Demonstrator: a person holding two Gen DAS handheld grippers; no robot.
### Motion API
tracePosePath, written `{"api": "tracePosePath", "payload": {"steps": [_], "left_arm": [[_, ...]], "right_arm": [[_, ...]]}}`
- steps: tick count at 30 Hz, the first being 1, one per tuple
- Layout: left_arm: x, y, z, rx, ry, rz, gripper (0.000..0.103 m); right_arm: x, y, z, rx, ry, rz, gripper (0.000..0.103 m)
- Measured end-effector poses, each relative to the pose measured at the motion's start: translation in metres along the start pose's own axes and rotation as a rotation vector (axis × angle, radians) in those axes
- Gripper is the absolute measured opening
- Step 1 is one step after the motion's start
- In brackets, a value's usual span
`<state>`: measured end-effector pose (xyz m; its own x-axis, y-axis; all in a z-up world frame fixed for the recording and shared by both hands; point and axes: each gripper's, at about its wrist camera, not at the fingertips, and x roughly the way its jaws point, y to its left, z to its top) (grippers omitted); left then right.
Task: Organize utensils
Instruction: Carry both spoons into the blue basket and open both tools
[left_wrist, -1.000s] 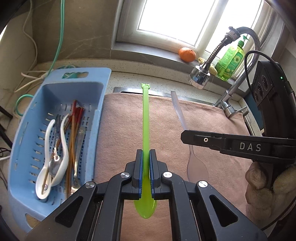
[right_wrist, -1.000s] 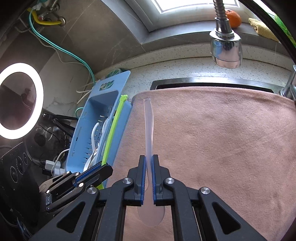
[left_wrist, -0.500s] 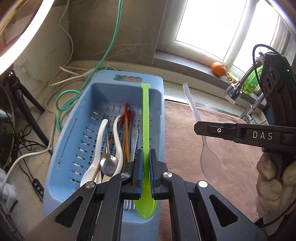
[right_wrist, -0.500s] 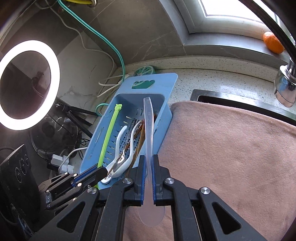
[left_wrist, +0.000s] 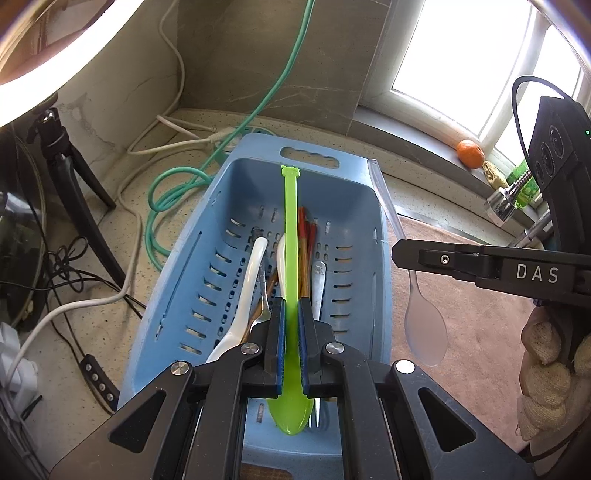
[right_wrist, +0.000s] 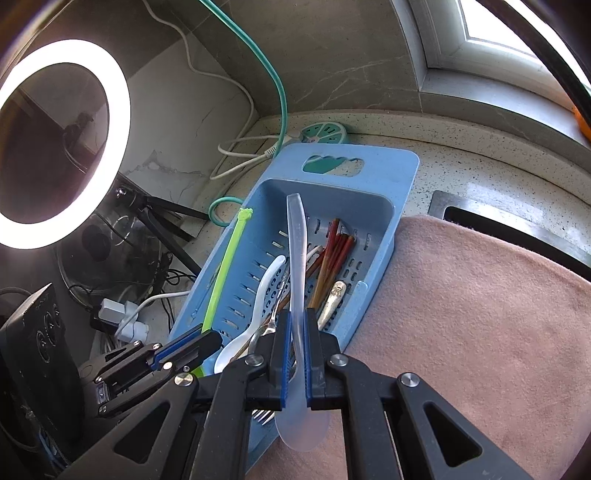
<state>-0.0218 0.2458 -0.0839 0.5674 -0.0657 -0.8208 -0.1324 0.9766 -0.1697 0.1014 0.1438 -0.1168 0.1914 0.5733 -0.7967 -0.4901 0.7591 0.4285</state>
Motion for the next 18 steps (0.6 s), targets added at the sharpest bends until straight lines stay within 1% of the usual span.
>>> {"api": "tracePosePath", "payload": {"steps": [6, 8, 9, 13, 14, 16, 18], "left_arm": [[0.003, 0.007, 0.001, -0.015, -0.002, 0.016, 0.005], [0.004, 0.01, 0.002, -0.022, 0.0, 0.017, 0.011], [0.003, 0.012, 0.002, -0.029, -0.001, 0.017, 0.018], [0.0, 0.014, 0.001, -0.043, -0.007, 0.015, 0.018], [-0.001, 0.015, 0.0, -0.045, -0.008, 0.017, 0.018], [-0.003, 0.014, -0.002, -0.052, -0.01, 0.024, 0.018], [-0.006, 0.014, -0.004, -0.063, -0.01, 0.026, 0.018]], "right_arm": [[0.009, 0.008, 0.006, -0.012, 0.011, 0.002, 0.007], [0.011, 0.01, 0.007, -0.015, 0.015, 0.003, 0.009], [0.01, 0.011, 0.007, -0.019, 0.013, 0.0, 0.009], [0.007, 0.013, 0.006, -0.045, 0.002, -0.015, 0.009], [0.004, 0.013, 0.006, -0.057, -0.003, -0.021, 0.01], [0.003, 0.014, 0.005, -0.06, -0.005, -0.022, 0.014], [0.0, 0.014, 0.003, -0.069, -0.011, -0.025, 0.015]]}}
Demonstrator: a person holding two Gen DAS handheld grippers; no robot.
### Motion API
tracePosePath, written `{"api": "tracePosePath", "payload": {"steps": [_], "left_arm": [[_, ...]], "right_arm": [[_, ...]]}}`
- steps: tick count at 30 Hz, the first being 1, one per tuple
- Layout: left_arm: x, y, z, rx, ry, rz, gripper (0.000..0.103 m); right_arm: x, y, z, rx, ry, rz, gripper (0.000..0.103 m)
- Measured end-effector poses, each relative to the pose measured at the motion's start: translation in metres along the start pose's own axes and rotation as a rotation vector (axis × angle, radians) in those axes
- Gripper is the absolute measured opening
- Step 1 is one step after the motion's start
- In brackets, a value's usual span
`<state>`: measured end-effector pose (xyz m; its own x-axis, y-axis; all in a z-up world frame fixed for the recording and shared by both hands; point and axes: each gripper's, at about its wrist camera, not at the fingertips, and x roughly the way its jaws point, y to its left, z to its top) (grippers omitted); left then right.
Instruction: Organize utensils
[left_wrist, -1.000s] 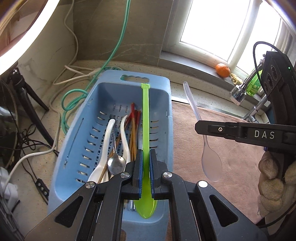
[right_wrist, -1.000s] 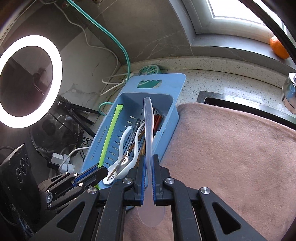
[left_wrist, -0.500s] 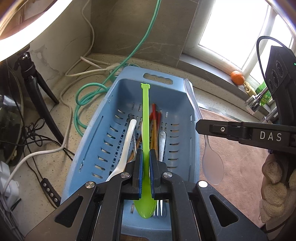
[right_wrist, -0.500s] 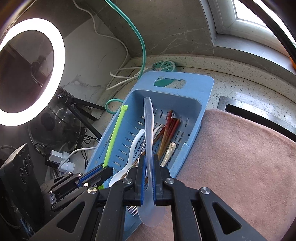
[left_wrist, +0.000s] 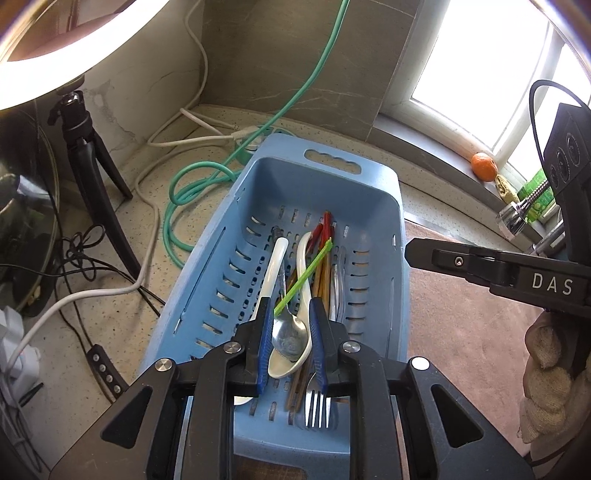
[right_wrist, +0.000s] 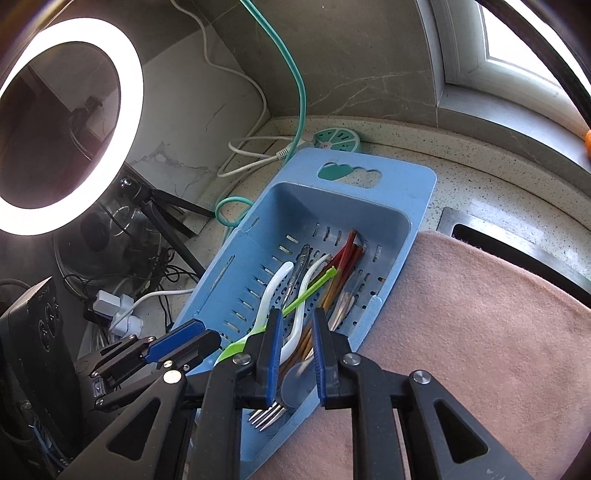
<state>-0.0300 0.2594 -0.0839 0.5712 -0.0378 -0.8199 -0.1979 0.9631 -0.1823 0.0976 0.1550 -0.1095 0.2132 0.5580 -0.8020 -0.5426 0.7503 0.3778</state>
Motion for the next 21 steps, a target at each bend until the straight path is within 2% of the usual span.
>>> {"api": "tracePosePath", "payload": {"steps": [5, 13, 14, 16, 19, 21], "left_arm": [[-0.01, -0.003, -0.006, -0.018, -0.01, 0.001, 0.018], [-0.03, -0.017, -0.018, -0.035, -0.036, 0.024, 0.019], [-0.033, -0.019, -0.02, -0.037, -0.04, 0.026, 0.02], [-0.039, -0.025, -0.023, -0.033, -0.053, 0.038, 0.029], [-0.047, -0.033, -0.028, -0.032, -0.064, 0.05, 0.03], [-0.051, -0.038, -0.032, -0.037, -0.069, 0.057, 0.039]], "right_arm": [[-0.008, 0.001, -0.005, -0.025, -0.008, -0.003, 0.018], [-0.028, 0.005, -0.016, -0.075, -0.024, -0.001, 0.028], [-0.032, 0.005, -0.018, -0.082, -0.028, -0.001, 0.029], [-0.039, 0.005, -0.023, -0.101, -0.038, -0.006, 0.034], [-0.049, 0.004, -0.031, -0.129, -0.051, -0.015, 0.038], [-0.057, 0.001, -0.036, -0.127, -0.06, -0.014, 0.043]]}}
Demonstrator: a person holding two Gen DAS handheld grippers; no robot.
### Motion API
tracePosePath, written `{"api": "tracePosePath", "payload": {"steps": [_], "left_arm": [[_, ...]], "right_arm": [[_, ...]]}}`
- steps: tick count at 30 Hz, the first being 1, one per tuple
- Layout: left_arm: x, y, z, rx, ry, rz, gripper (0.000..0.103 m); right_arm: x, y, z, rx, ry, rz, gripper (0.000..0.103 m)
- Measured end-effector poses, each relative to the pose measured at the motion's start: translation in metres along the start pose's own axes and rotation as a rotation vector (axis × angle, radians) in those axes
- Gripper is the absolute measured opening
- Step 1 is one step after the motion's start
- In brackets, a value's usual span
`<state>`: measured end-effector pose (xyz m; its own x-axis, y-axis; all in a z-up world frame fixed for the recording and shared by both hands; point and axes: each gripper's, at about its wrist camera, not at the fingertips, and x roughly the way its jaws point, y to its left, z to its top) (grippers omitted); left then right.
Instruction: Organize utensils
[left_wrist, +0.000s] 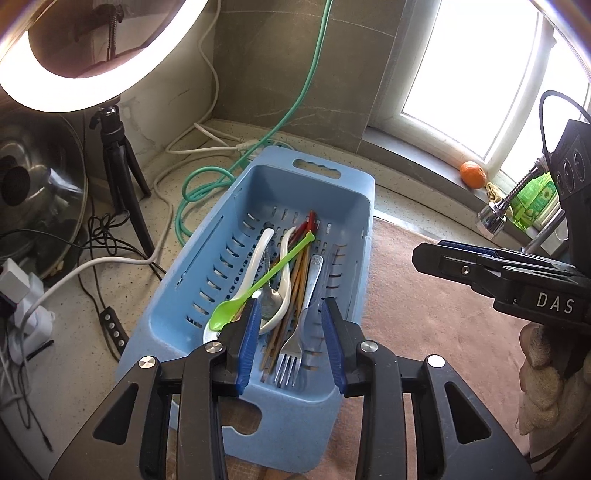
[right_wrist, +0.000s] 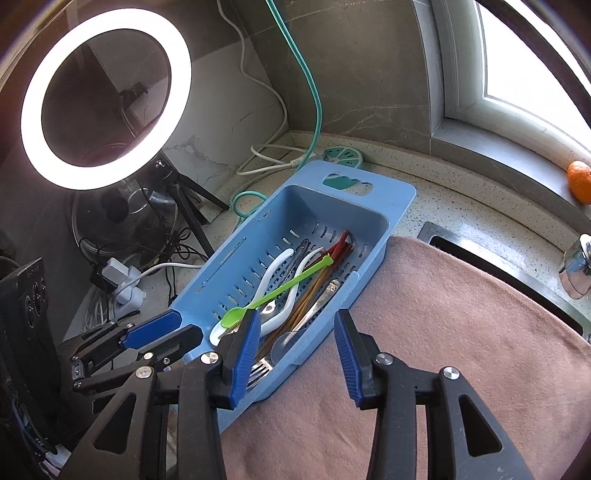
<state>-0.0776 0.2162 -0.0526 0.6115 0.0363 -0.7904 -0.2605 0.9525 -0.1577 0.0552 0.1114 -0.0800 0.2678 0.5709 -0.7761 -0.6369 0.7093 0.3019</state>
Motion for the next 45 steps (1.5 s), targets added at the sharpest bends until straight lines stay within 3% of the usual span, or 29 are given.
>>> {"api": "tracePosePath", "payload": {"steps": [1, 5, 7, 10, 18, 45], "left_arm": [[-0.003, -0.002, -0.002, -0.003, -0.005, 0.007, 0.045], [-0.016, -0.015, -0.011, 0.005, -0.024, 0.029, 0.049], [-0.024, -0.022, -0.014, 0.011, -0.035, 0.042, 0.057], [-0.033, -0.031, -0.018, 0.009, -0.044, 0.051, 0.067], [-0.052, -0.046, -0.027, 0.016, -0.078, 0.095, 0.078], [-0.069, -0.058, -0.029, 0.029, -0.106, 0.088, 0.079]], "right_arm": [[-0.004, -0.002, -0.003, 0.003, -0.003, 0.003, 0.048], [-0.02, -0.01, -0.014, 0.004, -0.024, -0.003, 0.056], [-0.029, -0.015, -0.019, 0.001, -0.033, -0.011, 0.062], [-0.042, -0.019, -0.028, 0.003, -0.052, -0.023, 0.066], [-0.067, -0.026, -0.055, 0.025, -0.081, -0.071, 0.073], [-0.088, -0.025, -0.066, 0.031, -0.117, -0.074, 0.073]]}}
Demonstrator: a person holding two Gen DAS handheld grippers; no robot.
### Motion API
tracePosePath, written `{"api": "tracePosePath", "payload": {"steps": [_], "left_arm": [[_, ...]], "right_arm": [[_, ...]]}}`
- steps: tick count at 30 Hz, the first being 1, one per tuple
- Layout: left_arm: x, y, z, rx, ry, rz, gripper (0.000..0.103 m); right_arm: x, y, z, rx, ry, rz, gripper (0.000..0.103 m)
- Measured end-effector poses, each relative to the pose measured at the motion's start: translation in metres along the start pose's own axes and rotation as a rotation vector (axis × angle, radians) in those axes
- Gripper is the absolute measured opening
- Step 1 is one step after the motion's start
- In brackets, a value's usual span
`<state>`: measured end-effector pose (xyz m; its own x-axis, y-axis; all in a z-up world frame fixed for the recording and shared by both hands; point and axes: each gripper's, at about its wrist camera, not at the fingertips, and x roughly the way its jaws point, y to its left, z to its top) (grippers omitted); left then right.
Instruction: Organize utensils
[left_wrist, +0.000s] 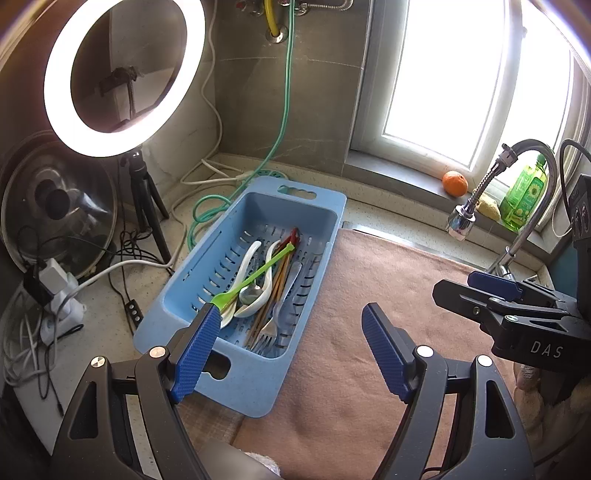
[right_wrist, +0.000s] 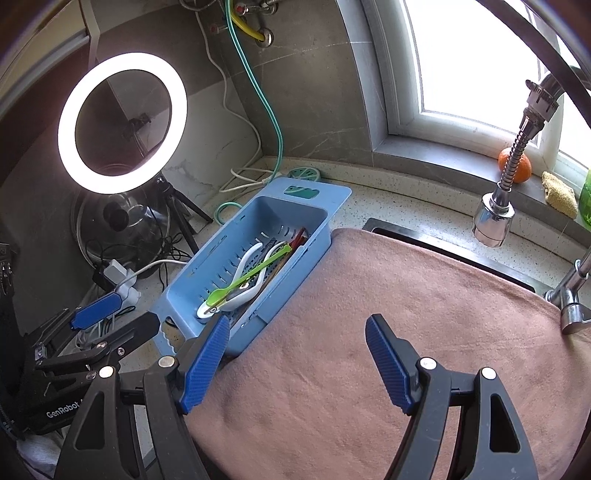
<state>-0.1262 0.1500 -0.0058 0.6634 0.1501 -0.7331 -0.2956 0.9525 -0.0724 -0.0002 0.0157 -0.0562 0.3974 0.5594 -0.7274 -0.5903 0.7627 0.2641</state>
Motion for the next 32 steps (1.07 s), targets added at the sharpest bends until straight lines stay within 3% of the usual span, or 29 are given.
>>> {"api": "tracePosePath", "payload": {"steps": [32], "left_arm": [[0.014, -0.001, 0.0, -0.012, 0.029, -0.004, 0.079]], "right_arm": [[0.011, -0.011, 0.0, 0.017, 0.017, -0.013, 0.073]]}}
